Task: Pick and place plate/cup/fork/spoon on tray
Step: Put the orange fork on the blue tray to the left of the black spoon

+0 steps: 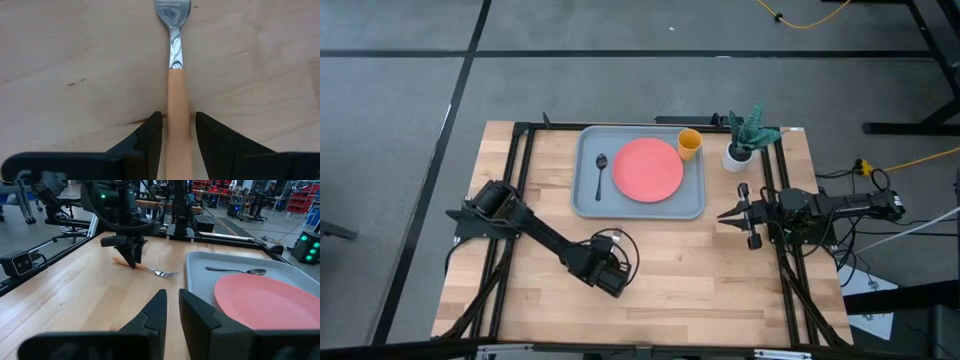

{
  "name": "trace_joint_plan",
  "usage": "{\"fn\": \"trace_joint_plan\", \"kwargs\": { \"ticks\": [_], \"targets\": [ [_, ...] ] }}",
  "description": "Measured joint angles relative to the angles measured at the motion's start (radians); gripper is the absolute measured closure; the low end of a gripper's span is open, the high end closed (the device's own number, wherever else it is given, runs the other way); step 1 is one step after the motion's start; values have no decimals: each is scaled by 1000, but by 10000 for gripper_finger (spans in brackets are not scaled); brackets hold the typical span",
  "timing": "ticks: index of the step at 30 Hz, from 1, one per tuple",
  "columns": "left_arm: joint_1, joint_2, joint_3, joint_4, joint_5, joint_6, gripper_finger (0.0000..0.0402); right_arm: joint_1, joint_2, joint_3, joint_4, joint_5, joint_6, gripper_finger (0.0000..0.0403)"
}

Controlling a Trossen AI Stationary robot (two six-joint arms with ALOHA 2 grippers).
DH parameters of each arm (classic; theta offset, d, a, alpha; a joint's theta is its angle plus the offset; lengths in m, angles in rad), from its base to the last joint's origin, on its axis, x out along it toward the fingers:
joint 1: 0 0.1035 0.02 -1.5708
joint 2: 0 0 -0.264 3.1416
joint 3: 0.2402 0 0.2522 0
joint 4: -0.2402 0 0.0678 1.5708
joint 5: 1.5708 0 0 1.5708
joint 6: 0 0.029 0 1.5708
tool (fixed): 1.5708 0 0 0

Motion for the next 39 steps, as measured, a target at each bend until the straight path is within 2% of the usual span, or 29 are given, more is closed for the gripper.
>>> {"fn": "trace_joint_plan", "kwargs": {
  "ticks": [3, 7, 9, 17, 19, 22, 26, 29, 34, 39],
  "targets": [
    [1, 1, 0, 12, 24, -43, 297, 0, 0, 0, 0, 0, 0, 347],
    [-17, 10, 46, 40, 57, -52, 349, 0, 0, 0, 0, 0, 0, 347],
    [-38, 13, 66, 34, 52, -50, 358, 0, 0, 0, 0, 0, 0, 347],
    [-107, 13, 157, -87, -180, -100, 358, 0, 0, 0, 0, 0, 0, 347],
    [-112, 7, 195, -185, -261, -113, 358, 0, 0, 0, 0, 0, 0, 347],
    [-91, -23, 253, -429, -327, -165, 358, 0, 0, 0, 0, 0, 0, 347],
    [8, -67, 305, -685, -373, -171, 358, 0, 0, 0, 0, 0, 0, 347],
    [128, -121, 307, -746, -368, -52, 358, 0, 0, 0, 0, 0, 0, 347],
    [348, -190, 279, -712, -357, 192, 358, 0, 0, 0, 0, 0, 0, 347],
    [565, -219, 227, -560, -251, 494, 358, 0, 0, 0, 0, 0, 0, 347]
  ]
}}
